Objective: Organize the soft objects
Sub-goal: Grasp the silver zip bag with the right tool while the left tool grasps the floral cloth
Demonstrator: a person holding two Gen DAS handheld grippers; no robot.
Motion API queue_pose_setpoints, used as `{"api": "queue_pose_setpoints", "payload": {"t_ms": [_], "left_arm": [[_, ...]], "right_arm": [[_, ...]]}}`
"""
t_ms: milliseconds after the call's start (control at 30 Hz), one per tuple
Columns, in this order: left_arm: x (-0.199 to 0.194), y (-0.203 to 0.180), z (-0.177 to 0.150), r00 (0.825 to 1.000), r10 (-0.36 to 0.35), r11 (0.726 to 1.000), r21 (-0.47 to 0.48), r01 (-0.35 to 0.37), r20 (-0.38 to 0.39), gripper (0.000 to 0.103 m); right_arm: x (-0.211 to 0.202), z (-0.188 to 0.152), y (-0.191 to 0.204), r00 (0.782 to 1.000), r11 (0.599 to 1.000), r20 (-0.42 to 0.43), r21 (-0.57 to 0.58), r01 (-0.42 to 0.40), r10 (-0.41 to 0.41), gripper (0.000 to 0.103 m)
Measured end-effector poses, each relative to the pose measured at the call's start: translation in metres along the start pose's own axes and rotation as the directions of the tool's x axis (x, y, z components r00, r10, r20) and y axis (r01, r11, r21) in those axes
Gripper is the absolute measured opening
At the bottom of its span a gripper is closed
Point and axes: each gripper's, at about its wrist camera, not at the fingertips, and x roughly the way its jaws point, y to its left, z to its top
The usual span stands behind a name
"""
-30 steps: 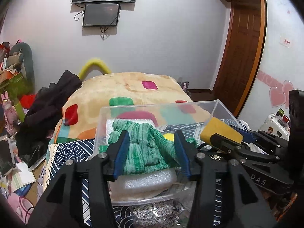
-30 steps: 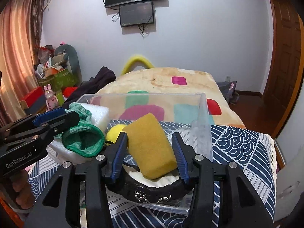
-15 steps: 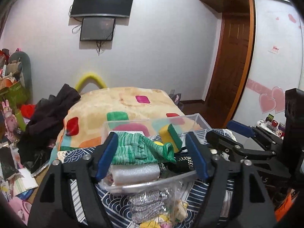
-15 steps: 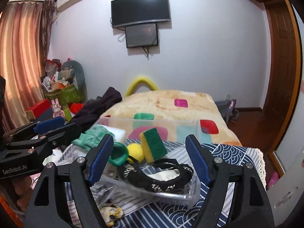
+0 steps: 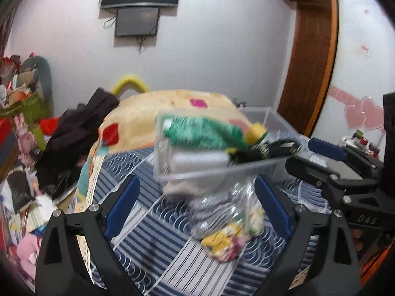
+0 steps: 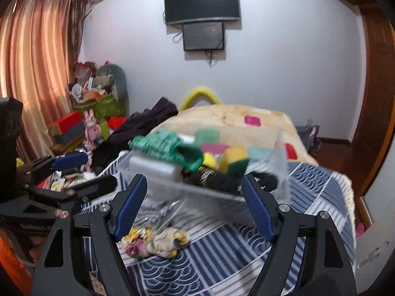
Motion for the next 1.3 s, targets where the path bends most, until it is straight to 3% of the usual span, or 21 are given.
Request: {"api": "queue_pose_setpoints", "payload": {"t_ms": [267,600,633,733,800,933,1300], "left_arm": [[0.016,0.023,-0.036,0.995,0.038,0.999,-0.031,-0.041,-0.093,0.095],[0.025,0.038,-0.049,0.990,0.023,0.998,-0.048,-0.030,-0.137,0.095],[0.026,0.040,-0.050,0.990,0.019,0.998,-0.052,-0.027,-0.141,0.095],[0.030,0.042,-0.052,0.987,0.010,0.998,-0.062,-0.020,-0.158,0.095],[0.031,0.040,-0.053,0.987,0.013,0.998,-0.057,-0.022,-0.163,0.095],[0.031,0.035,-0.054,0.987,0.011,0.999,-0.043,-0.018,-0.163,0.095],[0.034,-0.010,-0.054,0.984,-0.041,0.998,0.036,0.048,-0.172,0.095]], "right_arm": [[0.037,-0.018,0.018,0.992,0.999,-0.116,-0.004,-0.050,0.049,0.076],[0.090,-0.030,0.037,0.956,0.994,-0.274,0.012,-0.105,0.104,0.076],[0.094,-0.032,0.038,0.949,0.993,-0.290,0.022,-0.120,0.121,0.074],[0.101,-0.036,0.038,0.934,0.987,-0.318,0.039,-0.158,0.162,0.041],[0.102,-0.040,0.039,0.923,0.984,-0.341,0.032,-0.178,0.178,0.036],[0.087,-0.042,0.040,0.934,0.981,-0.307,0.005,-0.193,0.185,0.027],[0.026,-0.025,0.012,0.984,0.992,-0.127,0.026,-0.120,0.122,0.026]]}}
